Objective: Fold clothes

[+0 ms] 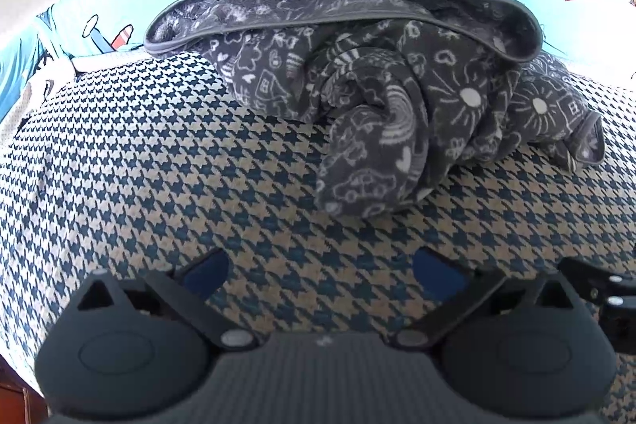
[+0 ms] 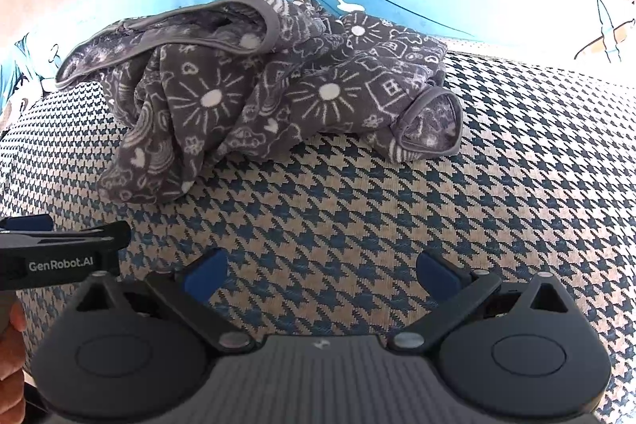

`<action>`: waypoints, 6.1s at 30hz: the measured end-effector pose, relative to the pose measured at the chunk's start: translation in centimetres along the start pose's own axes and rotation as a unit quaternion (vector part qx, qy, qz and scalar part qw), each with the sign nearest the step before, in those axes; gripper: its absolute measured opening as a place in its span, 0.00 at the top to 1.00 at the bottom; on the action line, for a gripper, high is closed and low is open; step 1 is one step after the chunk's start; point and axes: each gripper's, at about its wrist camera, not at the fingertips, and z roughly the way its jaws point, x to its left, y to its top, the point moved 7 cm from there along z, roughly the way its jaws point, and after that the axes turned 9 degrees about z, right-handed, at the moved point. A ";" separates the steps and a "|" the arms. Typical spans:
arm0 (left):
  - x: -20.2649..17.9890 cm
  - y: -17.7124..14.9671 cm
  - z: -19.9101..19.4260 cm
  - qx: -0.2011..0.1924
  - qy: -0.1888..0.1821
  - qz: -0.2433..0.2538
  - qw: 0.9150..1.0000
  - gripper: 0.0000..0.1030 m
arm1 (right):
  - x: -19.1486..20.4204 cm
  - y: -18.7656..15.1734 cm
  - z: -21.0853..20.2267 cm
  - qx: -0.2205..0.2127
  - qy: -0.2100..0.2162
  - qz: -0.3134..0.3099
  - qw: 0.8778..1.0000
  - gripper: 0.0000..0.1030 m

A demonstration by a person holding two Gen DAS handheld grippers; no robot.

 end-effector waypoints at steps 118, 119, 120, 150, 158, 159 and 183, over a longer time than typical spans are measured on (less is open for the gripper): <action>9.3 7.4 -3.9 -0.125 -0.005 -0.104 0.987 0.00 | -6.2 9.2 -9.1 -0.225 0.017 0.118 0.967 0.95; 8.8 7.3 -4.3 -0.131 -0.019 -0.093 0.987 0.00 | -6.8 8.9 -9.1 -0.222 0.005 0.115 0.968 0.95; 8.2 7.2 -4.7 -0.136 -0.033 -0.084 0.987 0.00 | -7.3 8.6 -9.0 -0.217 -0.003 0.119 0.969 0.95; -0.8 -3.3 -10.1 -0.092 -0.110 -0.074 0.987 0.00 | -14.3 0.8 -13.7 -0.204 -0.051 0.181 0.961 0.69; -1.5 -3.5 -11.0 -0.092 -0.099 -0.065 0.989 0.00 | -13.2 0.8 -13.2 -0.195 -0.005 0.173 0.965 0.61; -1.6 -3.5 -10.8 -0.088 -0.097 -0.065 0.989 0.00 | -12.7 0.8 -12.9 -0.191 0.005 0.166 0.968 0.58; -3.1 0.5 -3.3 -0.043 -0.090 -0.021 0.995 0.00 | -8.4 6.4 -1.8 -0.117 0.066 0.096 0.986 0.25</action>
